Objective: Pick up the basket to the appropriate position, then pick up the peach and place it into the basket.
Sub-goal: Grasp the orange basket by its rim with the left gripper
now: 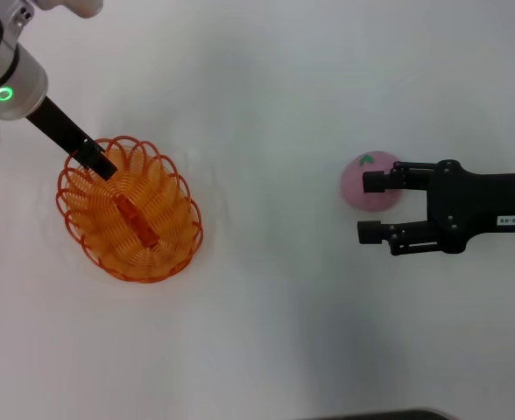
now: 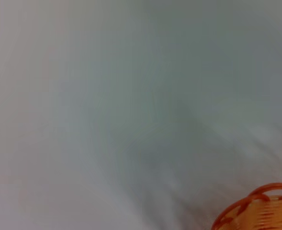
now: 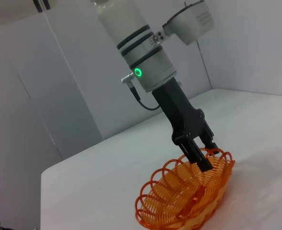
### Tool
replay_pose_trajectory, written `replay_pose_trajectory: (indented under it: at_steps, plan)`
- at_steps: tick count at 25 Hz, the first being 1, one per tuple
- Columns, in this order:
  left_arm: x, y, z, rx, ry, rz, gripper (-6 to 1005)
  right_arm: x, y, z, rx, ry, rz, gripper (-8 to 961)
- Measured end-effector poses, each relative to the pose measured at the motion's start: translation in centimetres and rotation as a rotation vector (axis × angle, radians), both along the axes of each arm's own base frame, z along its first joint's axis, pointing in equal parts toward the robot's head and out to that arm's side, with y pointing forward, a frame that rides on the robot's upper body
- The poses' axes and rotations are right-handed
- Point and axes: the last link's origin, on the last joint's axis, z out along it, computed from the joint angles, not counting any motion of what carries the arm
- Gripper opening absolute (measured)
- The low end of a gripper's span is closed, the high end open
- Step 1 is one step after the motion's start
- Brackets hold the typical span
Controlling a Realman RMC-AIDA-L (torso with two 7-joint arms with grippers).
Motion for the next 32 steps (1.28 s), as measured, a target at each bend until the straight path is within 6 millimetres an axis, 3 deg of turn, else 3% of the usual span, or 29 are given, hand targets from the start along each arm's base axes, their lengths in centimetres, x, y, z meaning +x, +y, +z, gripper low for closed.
replay_pose_trajectory:
  at_steps: [10, 15, 22, 32]
  plan:
    - [0.12, 0.14, 0.03, 0.009, 0.000, -0.003, 449, 0.05, -0.01, -0.04, 0.001, -0.002, -0.001, 854]
    - [0.16, 0.20, 0.05, 0.012, 0.000, -0.006, 222, 0.04, 0.00, -0.04, 0.001, -0.002, 0.000, 855]
    - [0.17, 0.21, 0.06, 0.012, 0.000, -0.007, 110, 0.08, -0.03, -0.03, 0.004, -0.002, -0.001, 855]
    - [0.38, 0.18, 0.05, 0.004, -0.001, -0.007, 102, 0.13, -0.07, 0.01, 0.007, 0.000, -0.003, 854]
